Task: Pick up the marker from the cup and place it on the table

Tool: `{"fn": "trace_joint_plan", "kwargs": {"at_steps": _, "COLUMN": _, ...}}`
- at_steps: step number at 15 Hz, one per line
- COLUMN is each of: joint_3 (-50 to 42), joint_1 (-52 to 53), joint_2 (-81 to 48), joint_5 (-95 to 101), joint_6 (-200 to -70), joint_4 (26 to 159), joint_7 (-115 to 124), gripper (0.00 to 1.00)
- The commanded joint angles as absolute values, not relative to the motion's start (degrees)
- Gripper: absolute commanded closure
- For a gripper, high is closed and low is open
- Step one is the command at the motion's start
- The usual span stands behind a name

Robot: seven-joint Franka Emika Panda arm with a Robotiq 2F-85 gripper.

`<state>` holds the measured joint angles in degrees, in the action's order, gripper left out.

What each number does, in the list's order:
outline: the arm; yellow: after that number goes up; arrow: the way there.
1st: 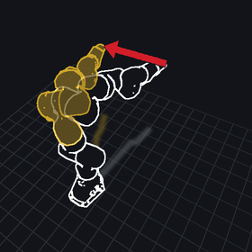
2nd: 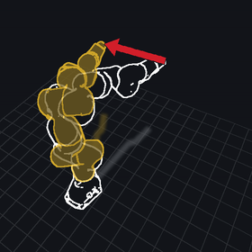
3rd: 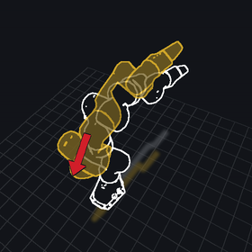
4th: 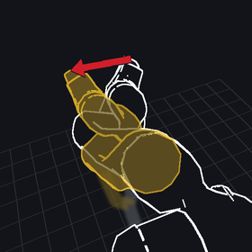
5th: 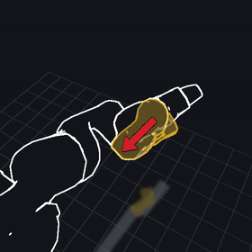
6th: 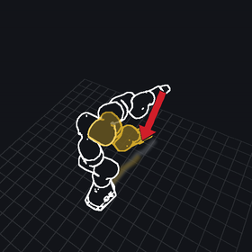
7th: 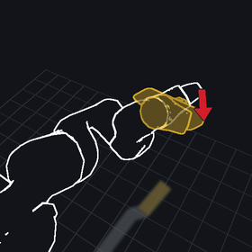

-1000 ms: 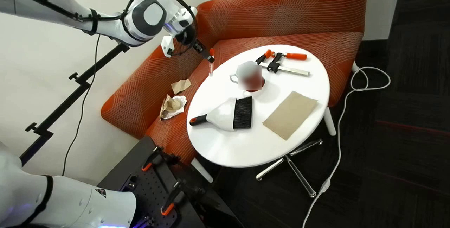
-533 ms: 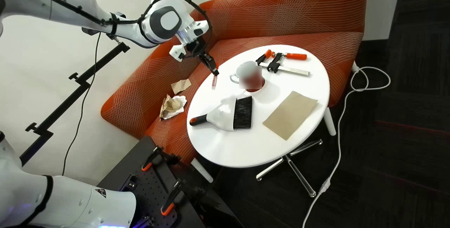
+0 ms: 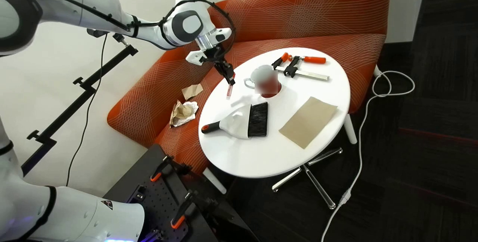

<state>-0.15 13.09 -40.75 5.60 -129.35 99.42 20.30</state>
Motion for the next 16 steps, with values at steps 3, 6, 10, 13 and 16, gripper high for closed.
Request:
{"fn": "trace_joint_plan", "kwargs": {"at_steps": 3, "joint_3": 0.2, "joint_1": 12.9, "joint_2": -42.6, "joint_5": 4.8, "joint_6": -126.8, "joint_4": 95.3, "joint_7": 19.0, "gripper": 0.34}}
{"fn": "trace_joint_plan", "kwargs": {"at_steps": 6, "joint_3": 0.1, "joint_1": 12.8, "joint_2": -42.2, "joint_5": 4.8, "joint_6": -127.4, "joint_4": 95.2, "joint_7": 19.1, "gripper": 0.11}}
{"fn": "trace_joint_plan", "kwargs": {"at_steps": 10, "joint_3": 0.1, "joint_1": 12.8, "joint_2": -41.5, "joint_5": 4.7, "joint_6": -128.0, "joint_4": 95.6, "joint_7": 19.3, "gripper": 0.0}}
{"fn": "trace_joint_plan", "kwargs": {"at_steps": 13, "joint_3": 0.0, "joint_1": 12.9, "joint_2": -41.2, "joint_5": 4.9, "joint_6": -128.4, "joint_4": 95.6, "joint_7": 19.5, "gripper": 0.0}}
{"fn": "trace_joint_plan", "kwargs": {"at_steps": 16, "joint_3": -0.4, "joint_1": 13.3, "joint_2": -42.2, "joint_5": 5.4, "joint_6": -128.9, "joint_4": 95.4, "joint_7": 20.1, "gripper": 0.0}}
